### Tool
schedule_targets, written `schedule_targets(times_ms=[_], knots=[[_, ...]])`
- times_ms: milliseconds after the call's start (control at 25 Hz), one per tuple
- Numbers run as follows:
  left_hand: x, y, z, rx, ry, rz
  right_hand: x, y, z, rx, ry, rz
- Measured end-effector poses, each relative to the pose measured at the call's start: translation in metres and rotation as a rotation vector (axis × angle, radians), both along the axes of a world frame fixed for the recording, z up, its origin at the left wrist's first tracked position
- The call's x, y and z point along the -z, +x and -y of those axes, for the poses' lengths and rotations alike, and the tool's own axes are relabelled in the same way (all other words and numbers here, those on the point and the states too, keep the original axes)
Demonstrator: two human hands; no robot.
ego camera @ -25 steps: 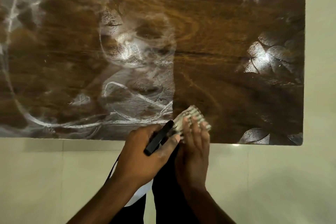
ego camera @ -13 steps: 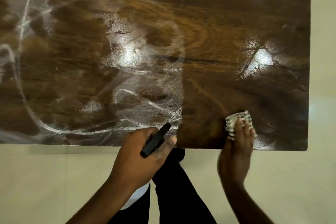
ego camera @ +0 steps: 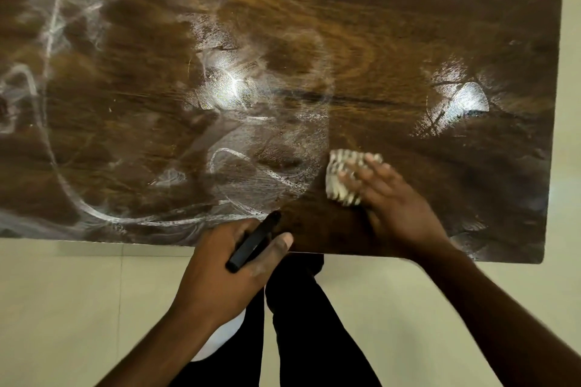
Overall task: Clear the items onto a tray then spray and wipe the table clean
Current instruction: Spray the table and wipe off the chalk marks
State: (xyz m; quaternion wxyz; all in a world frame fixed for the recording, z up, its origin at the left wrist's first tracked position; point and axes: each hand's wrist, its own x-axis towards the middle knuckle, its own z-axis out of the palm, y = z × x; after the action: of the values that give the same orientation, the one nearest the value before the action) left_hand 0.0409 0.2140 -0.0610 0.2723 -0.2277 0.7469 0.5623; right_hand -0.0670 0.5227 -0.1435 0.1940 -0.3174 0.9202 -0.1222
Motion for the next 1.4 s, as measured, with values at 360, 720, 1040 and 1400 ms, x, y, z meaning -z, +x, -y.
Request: schedule_targets(times_ms=[360,720,1040,1400], knots=[[-0.003,-0.018,-0.005,-0.019,-0.058,-0.033,0.003,0.061,0.131,0.399,-0.180,-0.022],[-0.010,-0.038,0.006,-0.137,-0.032,-0.049,-0.003,-0.043,0.035,0.124,-0.029,-0.095],[-0.010,-0.056,0.012,-0.147,-0.075,-0.079,-0.005,0.005,0.152,0.476,-0.121,-0.018],[-0.009,-0.077,0.022,-0.125,-0.066,-0.111,-0.002,-0.064,0.058,-0.100,-0.009,-0.087]])
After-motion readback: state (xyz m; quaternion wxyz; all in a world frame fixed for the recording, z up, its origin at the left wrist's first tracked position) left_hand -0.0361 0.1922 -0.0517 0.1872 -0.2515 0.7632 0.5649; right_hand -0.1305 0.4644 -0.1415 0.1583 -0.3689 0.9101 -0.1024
